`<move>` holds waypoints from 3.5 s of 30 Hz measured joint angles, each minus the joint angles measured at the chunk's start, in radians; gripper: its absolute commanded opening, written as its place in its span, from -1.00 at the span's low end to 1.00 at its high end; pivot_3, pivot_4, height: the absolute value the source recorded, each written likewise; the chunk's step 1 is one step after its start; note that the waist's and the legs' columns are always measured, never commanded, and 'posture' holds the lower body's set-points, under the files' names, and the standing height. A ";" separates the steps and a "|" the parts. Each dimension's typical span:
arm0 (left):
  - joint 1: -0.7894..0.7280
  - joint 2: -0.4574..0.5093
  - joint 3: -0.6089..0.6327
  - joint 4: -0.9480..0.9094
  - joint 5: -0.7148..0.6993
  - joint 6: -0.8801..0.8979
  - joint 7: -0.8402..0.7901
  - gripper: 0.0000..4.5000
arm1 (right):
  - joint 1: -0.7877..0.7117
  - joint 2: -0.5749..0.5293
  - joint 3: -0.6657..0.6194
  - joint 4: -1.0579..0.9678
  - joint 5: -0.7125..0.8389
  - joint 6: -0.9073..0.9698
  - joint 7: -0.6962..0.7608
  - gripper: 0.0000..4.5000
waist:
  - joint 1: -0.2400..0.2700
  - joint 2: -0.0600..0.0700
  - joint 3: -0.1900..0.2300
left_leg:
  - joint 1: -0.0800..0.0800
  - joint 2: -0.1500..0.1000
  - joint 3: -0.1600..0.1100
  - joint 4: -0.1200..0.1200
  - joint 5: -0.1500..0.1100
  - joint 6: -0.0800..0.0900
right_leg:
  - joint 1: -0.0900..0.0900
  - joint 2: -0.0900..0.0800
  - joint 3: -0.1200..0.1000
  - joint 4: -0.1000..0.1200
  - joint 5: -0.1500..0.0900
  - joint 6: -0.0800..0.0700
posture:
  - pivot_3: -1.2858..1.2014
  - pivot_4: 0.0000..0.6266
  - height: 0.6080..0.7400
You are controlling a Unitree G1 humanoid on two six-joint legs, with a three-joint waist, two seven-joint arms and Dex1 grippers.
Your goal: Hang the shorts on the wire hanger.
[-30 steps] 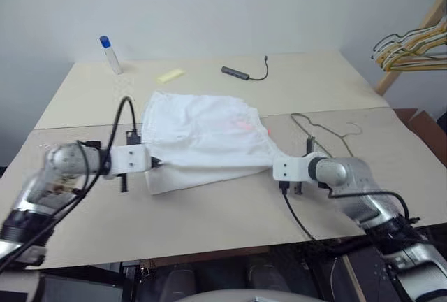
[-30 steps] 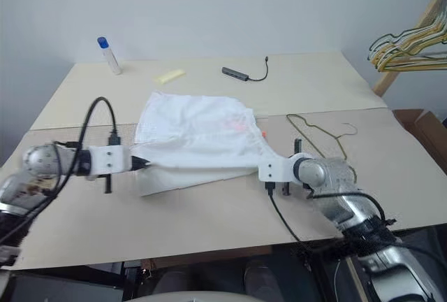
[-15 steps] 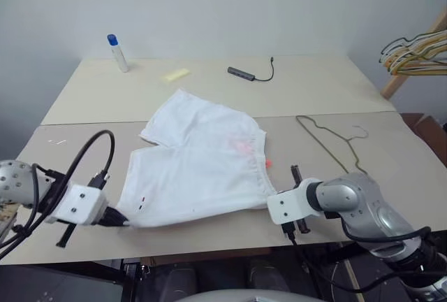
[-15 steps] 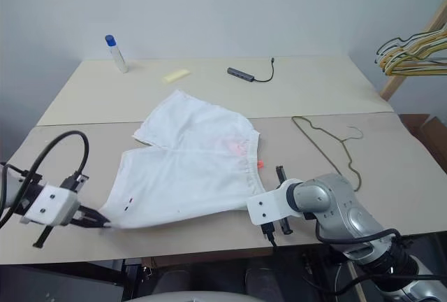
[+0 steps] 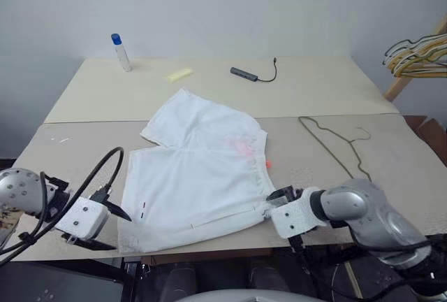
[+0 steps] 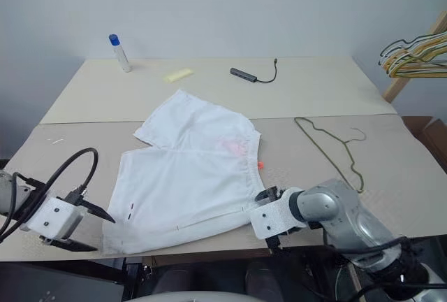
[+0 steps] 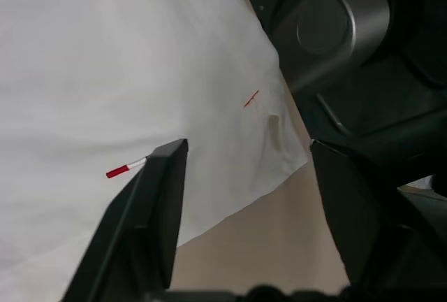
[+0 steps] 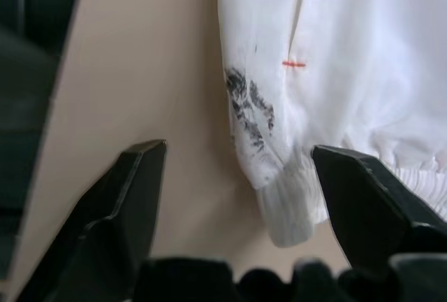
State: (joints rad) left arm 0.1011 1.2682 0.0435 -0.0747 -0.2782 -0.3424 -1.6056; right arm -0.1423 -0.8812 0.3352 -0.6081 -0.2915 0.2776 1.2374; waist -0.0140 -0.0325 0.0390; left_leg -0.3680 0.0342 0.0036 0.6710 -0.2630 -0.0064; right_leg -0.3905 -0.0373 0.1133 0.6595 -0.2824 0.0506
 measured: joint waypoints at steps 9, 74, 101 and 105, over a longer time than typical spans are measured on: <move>-0.088 -0.077 0.058 -0.052 -0.183 0.196 0.057 0.96 | -0.085 0.054 -0.236 0.131 0.161 0.318 -0.121 1.00 | -0.002 -0.001 0.000 | 0.001 0.000 0.000 0.000 0.000 0.000 | 0.001 0.000 0.000 0.000 0.001 -0.002 | 0.04 -1.00 1.00; -0.488 -1.104 0.214 -0.220 -0.785 1.277 1.299 1.00 | -0.344 0.276 -0.245 0.404 0.240 0.260 -0.483 -0.99 | -0.031 -0.002 -0.007 | -0.002 -0.003 -0.006 0.005 -0.002 -0.001 | 0.001 -0.002 0.002 0.002 0.005 -0.003 | 0.03 -1.00 1.00; -0.534 -1.239 0.218 -0.137 -0.846 1.148 1.515 -0.68 | -0.272 0.353 -0.109 0.208 0.215 0.255 -0.544 -1.00 | -0.009 -0.002 -0.007 | -0.004 -0.005 -0.006 0.006 -0.004 -0.003 | 0.002 -0.001 0.002 -0.004 0.006 -0.002 | 0.03 -1.00 1.00; -0.544 -1.240 0.219 -0.105 -0.844 1.147 1.523 -0.99 | -0.272 0.353 -0.107 0.207 0.214 0.259 -0.544 -1.00 | -0.008 -0.002 -0.007 | -0.004 -0.005 -0.006 0.007 -0.004 -0.003 | 0.002 -0.001 0.002 -0.004 0.006 -0.002 | 0.03 -1.00 1.00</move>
State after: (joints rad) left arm -0.4424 0.0278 0.2629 -0.1797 -1.1226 0.8045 -0.0822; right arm -0.4139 -0.5279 0.2277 -0.4009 -0.0777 0.5366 0.6930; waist -0.0215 -0.0344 0.0325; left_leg -0.3715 0.0294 -0.0024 0.6775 -0.2666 -0.0097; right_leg -0.3883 -0.0388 0.1150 0.6550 -0.2765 0.0489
